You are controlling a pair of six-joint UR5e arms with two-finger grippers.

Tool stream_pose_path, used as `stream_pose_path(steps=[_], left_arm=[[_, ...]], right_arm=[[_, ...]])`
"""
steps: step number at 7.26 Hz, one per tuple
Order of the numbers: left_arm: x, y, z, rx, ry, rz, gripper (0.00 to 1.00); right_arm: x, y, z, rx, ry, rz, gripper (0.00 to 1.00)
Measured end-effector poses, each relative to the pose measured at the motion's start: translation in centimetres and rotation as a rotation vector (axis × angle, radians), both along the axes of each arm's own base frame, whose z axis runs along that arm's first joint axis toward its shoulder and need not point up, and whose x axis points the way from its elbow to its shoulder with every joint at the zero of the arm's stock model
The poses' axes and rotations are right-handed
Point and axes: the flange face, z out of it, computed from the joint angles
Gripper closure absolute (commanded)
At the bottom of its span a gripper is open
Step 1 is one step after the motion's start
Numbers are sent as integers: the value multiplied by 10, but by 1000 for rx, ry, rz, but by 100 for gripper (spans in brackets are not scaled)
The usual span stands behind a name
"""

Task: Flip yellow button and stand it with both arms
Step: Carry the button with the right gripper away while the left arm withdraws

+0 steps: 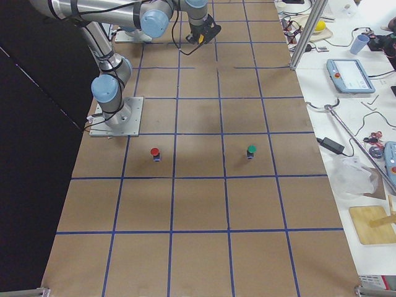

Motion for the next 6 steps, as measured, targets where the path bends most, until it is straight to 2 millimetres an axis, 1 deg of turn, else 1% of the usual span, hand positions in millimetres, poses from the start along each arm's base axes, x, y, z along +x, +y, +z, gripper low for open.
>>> stream_pose_path(steps=[2, 3, 4, 5, 6], left_arm=[[9, -10, 16, 46, -163, 24, 0], [14, -15, 28, 58, -242, 50, 0], [18, -20, 45, 54, -324, 76, 0], [24, -25, 64, 42, -411, 100, 0], [28, -28, 79, 26, -499, 115, 0]], right_arm=[[-47, -13, -38, -95, 174, 291, 82], [-72, -21, -61, -163, 240, 420, 83], [-99, -28, -81, -233, 291, 542, 83], [-127, -31, -94, -294, 336, 663, 84], [-153, -31, -100, -342, 371, 778, 85]])
